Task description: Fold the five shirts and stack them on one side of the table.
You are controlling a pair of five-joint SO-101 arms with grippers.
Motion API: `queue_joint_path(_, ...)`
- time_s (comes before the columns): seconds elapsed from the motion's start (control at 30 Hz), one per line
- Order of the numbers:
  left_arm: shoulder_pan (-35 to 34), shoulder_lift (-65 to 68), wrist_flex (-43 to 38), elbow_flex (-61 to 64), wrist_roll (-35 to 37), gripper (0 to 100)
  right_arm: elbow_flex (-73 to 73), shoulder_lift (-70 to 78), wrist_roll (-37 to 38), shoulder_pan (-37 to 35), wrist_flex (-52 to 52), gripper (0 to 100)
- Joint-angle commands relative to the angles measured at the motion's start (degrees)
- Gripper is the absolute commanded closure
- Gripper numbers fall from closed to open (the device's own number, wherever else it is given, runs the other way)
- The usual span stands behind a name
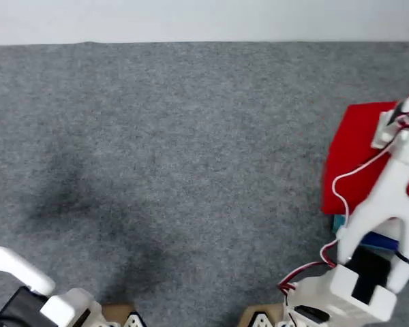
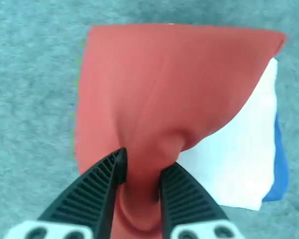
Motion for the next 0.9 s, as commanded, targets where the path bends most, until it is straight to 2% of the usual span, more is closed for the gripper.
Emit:
queue_joint_path(0.0, 0.44, -2.37, 1.14, -2.24, -0.44, 99, -0.26, -0.75, 2.29, 3.21, 1.89, 99.0)
queue_joint_path(0.17, 0.44, -2.37, 1.23, -2.15, -0.44, 99, -0.26, 5.93, 3.25, 8.13, -3.91, 99.0)
queue_joint_path(0.37, 0.09, -2.37, 1.85, -2.07, -0.44, 99, -0.26, 16.57, 9.23, 11.82, -12.79, 97.9)
queue_joint_path(0.47, 0.09, -2.37, 1.85, -2.07, -0.44, 99, -0.70, 20.97, 11.43, 13.76, -15.08, 86.1)
queue_joint_path(0.57, 0.26, -2.37, 1.85, -2.07, -0.44, 99, -2.55, 21.05, 11.34, 15.08, -13.49, 68.3)
queue_joint_path(0.67, 0.26, -2.11, 1.85, -2.07, -0.53, 99, -5.98, 18.77, 11.52, 14.90, -8.40, 57.4)
queue_joint_path(0.87, 0.09, -2.29, 1.76, -2.07, -3.08, 99, -8.35, 10.15, 14.24, 11.56, 2.42, 57.3)
